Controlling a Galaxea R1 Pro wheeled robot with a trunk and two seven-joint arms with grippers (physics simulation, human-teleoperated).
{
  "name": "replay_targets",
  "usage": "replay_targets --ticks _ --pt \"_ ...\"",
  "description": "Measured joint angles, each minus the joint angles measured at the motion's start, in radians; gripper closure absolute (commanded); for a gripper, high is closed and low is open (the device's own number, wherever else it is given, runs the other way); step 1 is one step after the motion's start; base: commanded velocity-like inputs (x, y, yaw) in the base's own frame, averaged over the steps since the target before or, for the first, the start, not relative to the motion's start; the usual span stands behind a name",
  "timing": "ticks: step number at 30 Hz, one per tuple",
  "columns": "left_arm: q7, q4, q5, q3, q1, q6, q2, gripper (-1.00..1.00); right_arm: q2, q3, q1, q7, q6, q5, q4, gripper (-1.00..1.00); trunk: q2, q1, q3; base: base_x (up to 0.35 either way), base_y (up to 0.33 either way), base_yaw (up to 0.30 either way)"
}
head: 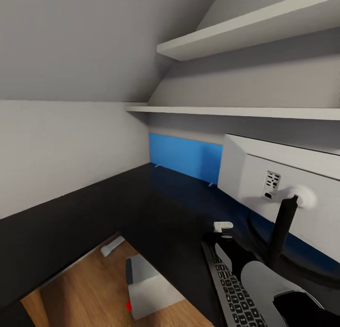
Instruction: In the bedroom, organize the workspace by keeping the computer under the desk, ensuring the monitor is on the desk, placing the keyboard on the desk next to the monitor, placing the mouse on the desk next to the keyboard, moving the folder from the swivel chair onto the desk next to the mouse, stacking the notebook on top of the folder with the pen on top of the notebook, and positioning the swivel chair next to the desk.
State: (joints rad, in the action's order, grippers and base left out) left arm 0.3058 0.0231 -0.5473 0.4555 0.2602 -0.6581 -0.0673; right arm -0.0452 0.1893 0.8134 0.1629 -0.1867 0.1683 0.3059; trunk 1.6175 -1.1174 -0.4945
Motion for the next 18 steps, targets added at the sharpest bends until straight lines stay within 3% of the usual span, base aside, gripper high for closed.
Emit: replay_targets --ticks 18 --pt "0.0 0.0 0.0 -0.001 0.0 0.0 0.0 -1.0 0.0 0.001 0.0 0.0 0.001 0.001 -0.001 -1.0 0.0 0.0 0.0 -0.114 0.0 0.0"
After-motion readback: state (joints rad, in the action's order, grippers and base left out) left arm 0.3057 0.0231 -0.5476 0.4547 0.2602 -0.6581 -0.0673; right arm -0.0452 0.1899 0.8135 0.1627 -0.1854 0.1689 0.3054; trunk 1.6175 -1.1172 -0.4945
